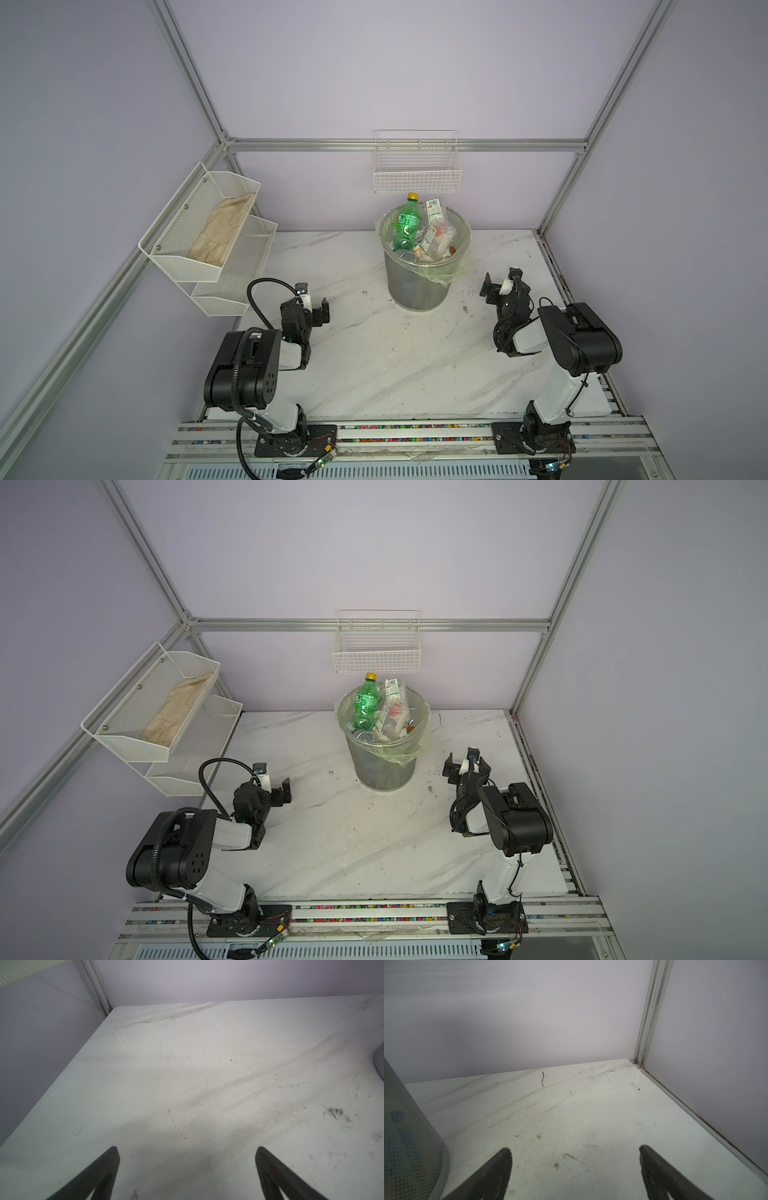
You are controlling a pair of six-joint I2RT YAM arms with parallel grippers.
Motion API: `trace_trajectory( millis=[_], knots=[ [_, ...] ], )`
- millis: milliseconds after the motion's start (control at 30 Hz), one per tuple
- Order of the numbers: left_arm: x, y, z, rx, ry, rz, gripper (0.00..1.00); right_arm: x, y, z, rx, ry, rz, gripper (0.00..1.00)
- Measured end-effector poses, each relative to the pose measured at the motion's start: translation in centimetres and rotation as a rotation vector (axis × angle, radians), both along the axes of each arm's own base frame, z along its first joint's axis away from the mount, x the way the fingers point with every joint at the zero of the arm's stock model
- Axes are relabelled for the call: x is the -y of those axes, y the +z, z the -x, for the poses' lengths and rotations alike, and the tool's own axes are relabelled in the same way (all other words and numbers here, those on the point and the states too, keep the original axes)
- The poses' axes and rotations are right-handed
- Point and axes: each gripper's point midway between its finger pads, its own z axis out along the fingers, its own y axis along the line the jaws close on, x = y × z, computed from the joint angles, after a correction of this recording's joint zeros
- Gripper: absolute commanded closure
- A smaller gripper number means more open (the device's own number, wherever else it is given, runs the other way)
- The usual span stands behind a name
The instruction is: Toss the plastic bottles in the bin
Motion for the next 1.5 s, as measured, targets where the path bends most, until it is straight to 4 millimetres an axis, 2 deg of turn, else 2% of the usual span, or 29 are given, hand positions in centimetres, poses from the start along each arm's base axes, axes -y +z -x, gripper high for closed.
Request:
trace_trajectory(
  millis=[1500],
  knots=[
    [0.04, 0.02, -0.01, 0.001, -0.002, 0.001, 0.0, -0.34, -0.06, -0.05, -0.003, 0.022, -0.002, 0.02]
  ],
)
